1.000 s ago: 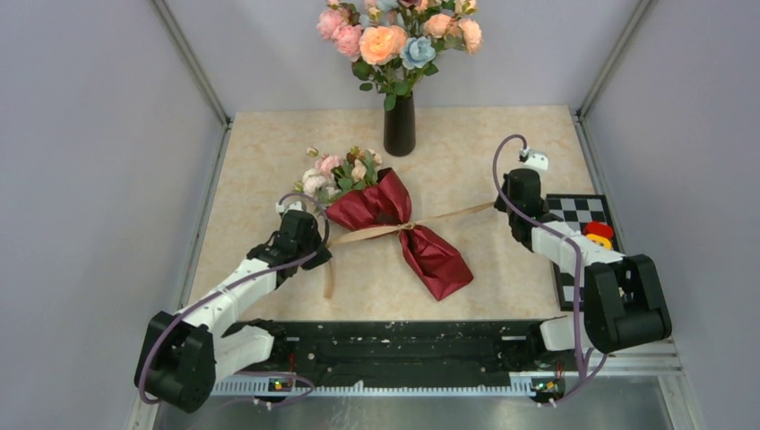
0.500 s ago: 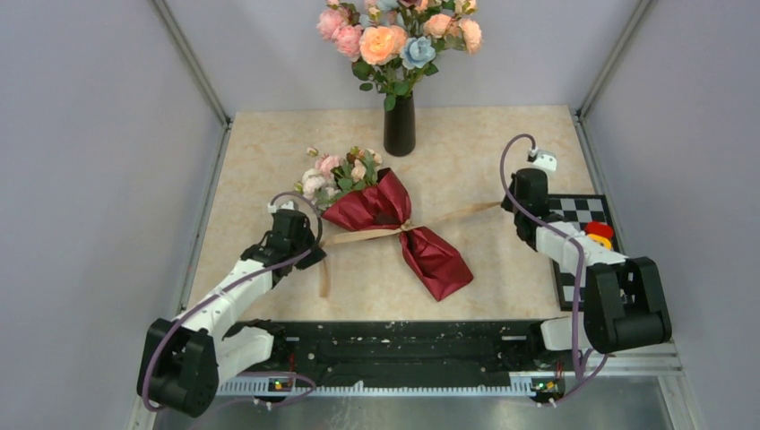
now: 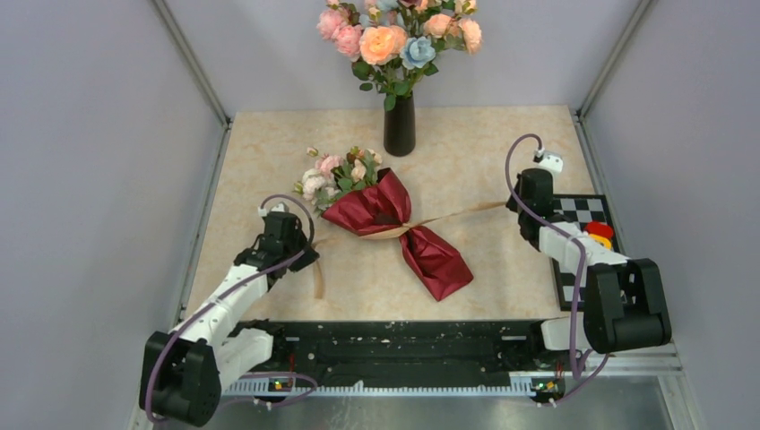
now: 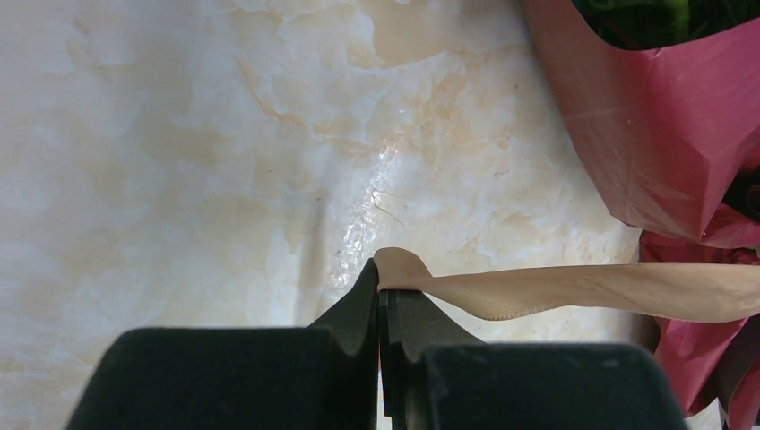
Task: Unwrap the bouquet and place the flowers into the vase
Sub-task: Untie the ribbon from the wrapping paper.
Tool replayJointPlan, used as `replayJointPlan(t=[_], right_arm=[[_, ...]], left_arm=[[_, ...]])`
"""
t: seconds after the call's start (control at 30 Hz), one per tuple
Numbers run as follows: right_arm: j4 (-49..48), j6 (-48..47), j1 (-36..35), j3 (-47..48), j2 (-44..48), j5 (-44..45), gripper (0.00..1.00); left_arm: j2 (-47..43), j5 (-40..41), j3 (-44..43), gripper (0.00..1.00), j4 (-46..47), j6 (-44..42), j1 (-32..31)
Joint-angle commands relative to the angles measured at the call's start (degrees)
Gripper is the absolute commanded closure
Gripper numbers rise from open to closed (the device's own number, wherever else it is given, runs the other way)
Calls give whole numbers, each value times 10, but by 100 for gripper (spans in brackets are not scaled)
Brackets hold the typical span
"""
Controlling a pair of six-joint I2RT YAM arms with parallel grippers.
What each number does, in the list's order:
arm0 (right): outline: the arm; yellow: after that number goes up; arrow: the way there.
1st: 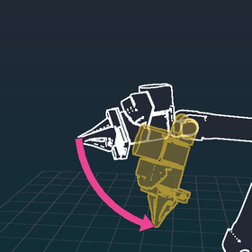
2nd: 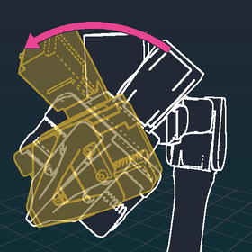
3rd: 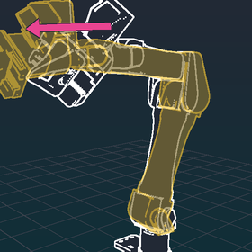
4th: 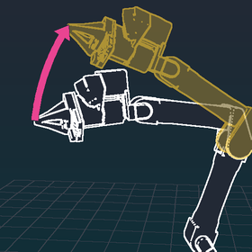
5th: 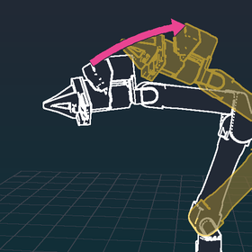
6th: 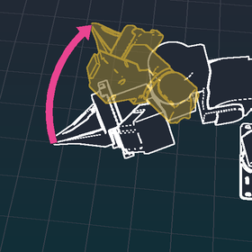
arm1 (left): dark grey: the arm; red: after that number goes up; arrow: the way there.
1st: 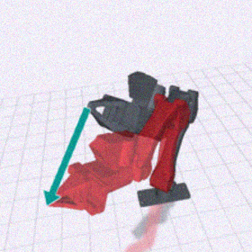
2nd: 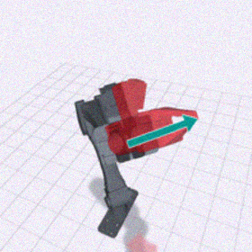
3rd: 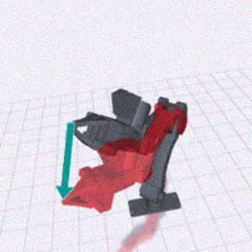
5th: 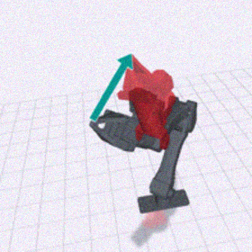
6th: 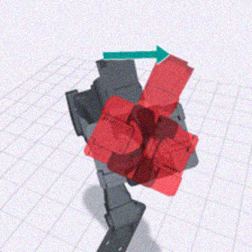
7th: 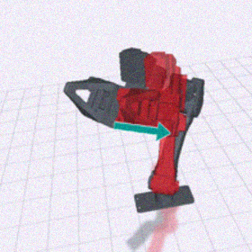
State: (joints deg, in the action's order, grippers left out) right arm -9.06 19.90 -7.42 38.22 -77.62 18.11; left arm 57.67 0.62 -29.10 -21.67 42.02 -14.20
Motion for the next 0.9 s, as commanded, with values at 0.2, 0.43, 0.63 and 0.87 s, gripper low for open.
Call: replayJointPlan(t=[0.2, 0.43, 0.63, 0.87], right_arm=[[-12, -7, 24, -4, 25, -1, 100], [-11, -5, 32, -7, 29, -2, 100], [-10, -5, 35, -9, 32, -2, 100], [9, -16, 38, 11, 35, -69, 86]], left_arm=[[-45, -4, -1, 100, -23, -9, 39], [-72, -2, 1, 100, -40, -15, 64], [-97, 7, 3, 100, -58, -18, 83], [-109, 16, -20, 61, -93, -43, 87]])
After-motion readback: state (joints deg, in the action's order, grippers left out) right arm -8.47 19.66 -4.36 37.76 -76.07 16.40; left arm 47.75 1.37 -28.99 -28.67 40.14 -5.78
